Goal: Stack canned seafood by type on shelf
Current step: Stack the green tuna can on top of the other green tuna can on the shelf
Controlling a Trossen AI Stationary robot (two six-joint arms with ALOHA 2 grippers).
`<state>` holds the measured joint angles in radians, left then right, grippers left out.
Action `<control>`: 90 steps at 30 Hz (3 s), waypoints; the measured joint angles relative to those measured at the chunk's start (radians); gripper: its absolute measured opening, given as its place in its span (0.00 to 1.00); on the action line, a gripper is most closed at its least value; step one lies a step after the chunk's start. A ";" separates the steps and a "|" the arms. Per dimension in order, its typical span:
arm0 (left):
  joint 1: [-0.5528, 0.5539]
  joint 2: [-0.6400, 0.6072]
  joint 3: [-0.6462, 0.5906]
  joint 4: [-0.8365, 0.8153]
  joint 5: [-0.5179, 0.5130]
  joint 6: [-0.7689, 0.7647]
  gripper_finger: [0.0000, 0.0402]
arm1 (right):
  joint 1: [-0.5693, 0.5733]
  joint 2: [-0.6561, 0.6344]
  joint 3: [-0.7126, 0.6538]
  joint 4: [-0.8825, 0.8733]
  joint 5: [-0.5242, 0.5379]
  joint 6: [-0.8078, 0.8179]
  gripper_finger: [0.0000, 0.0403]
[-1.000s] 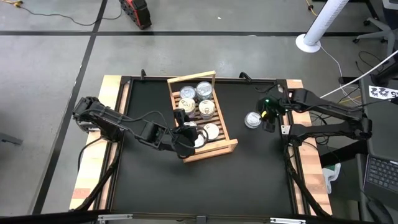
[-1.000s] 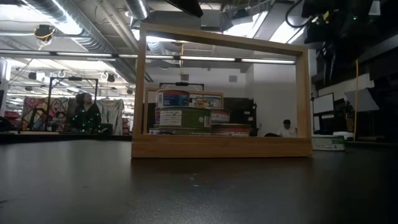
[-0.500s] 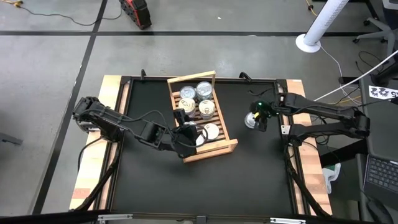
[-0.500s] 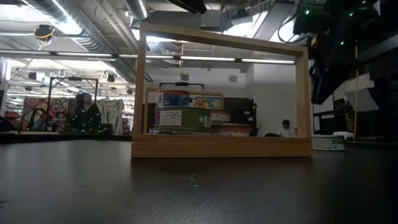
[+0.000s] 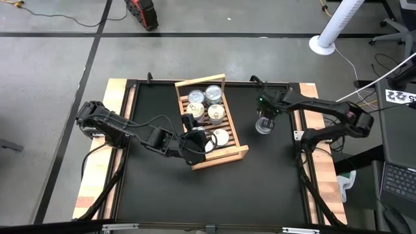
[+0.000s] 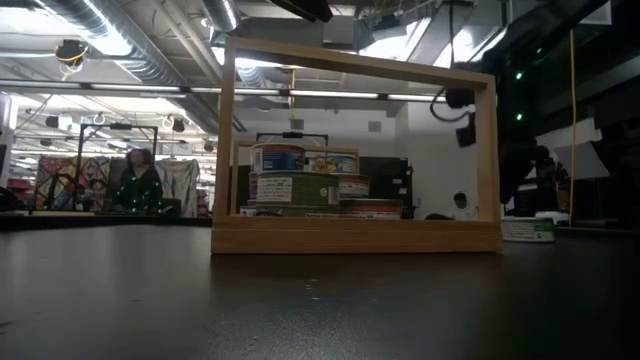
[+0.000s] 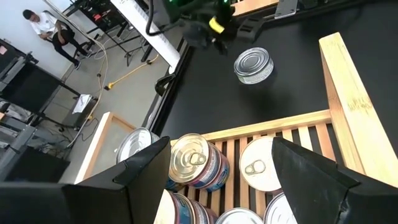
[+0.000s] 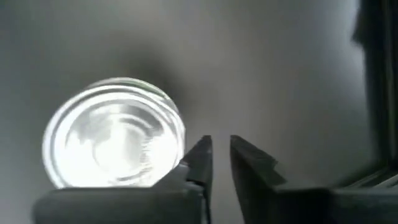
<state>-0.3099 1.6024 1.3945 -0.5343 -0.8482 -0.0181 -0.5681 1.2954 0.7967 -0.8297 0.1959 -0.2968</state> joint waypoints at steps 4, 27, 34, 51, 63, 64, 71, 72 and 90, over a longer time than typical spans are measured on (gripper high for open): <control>0.000 0.000 0.000 0.000 0.000 -0.005 0.69 | -0.066 0.065 0.000 0.035 -0.005 -0.026 0.05; -0.023 0.000 0.000 -0.001 0.072 -0.066 0.69 | 0.026 0.157 -0.090 -0.010 -0.256 0.038 0.01; -0.054 0.001 0.000 -0.001 0.072 -0.119 0.69 | 0.206 0.156 -0.093 0.077 -0.295 0.168 0.01; -0.147 0.001 0.000 -0.001 0.072 -0.226 0.69 | 0.594 0.156 -0.093 0.071 -0.294 0.586 0.01; -0.182 0.001 0.000 0.000 0.072 -0.303 0.69 | 0.822 0.156 -0.094 0.107 -0.252 0.861 0.01; -0.182 0.001 0.000 0.000 0.072 -0.309 0.69 | 0.837 0.156 -0.094 0.112 -0.244 0.881 0.01; -0.182 0.001 0.000 0.000 0.072 -0.316 0.69 | 0.940 0.156 -0.094 0.155 -0.200 1.032 0.01; -0.182 0.001 0.000 0.001 0.072 -0.317 0.69 | 0.954 0.156 -0.094 0.164 -0.194 1.056 0.01; -0.196 0.260 0.001 0.627 0.151 -0.064 0.69 | 1.203 0.156 -0.093 0.336 -0.069 1.372 0.01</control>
<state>-0.5055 1.8620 1.3952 0.0928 -0.6973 -0.0819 0.6345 1.4509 0.7033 -0.4942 0.1268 1.0749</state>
